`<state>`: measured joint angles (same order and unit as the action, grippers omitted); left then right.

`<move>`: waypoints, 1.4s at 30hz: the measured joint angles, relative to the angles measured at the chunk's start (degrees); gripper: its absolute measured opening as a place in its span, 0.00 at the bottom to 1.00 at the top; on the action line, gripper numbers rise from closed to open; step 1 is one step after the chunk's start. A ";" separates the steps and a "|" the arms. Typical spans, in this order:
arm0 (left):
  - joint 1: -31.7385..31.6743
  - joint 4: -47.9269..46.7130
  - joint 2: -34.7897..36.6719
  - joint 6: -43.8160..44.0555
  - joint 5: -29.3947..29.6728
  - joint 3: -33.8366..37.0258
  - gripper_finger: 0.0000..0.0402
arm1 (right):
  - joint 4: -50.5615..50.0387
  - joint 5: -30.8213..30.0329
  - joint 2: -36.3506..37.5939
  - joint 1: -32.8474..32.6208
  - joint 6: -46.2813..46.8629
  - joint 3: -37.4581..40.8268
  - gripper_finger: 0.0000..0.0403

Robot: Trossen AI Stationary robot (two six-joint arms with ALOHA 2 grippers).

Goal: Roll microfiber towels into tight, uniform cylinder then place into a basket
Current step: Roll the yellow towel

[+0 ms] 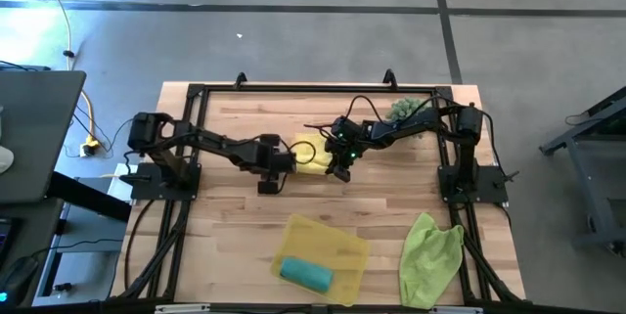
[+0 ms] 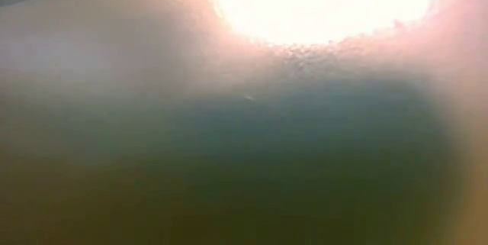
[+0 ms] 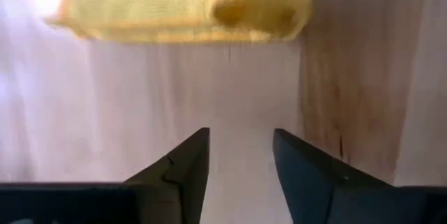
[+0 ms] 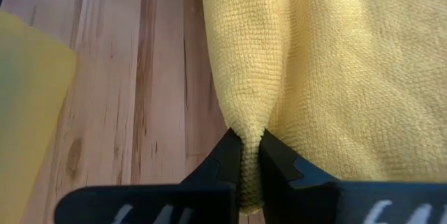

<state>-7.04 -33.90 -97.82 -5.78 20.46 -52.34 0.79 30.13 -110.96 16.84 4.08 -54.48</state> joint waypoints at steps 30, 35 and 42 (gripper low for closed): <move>3.30 12.67 -0.49 -6.45 4.50 -3.50 0.39 | 0.13 0.05 0.00 0.02 -0.28 0.00 0.02; 6.37 13.18 0.32 -6.43 3.82 -3.52 0.39 | 0.19 0.05 0.00 0.02 -0.47 0.00 0.02; 7.37 13.23 -1.97 -6.23 2.90 -3.50 0.39 | 0.29 0.07 0.00 0.02 -0.48 0.00 0.02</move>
<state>0.33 -20.67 -99.79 -12.01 23.36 -55.83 1.08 30.20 -110.96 16.86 3.60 -54.48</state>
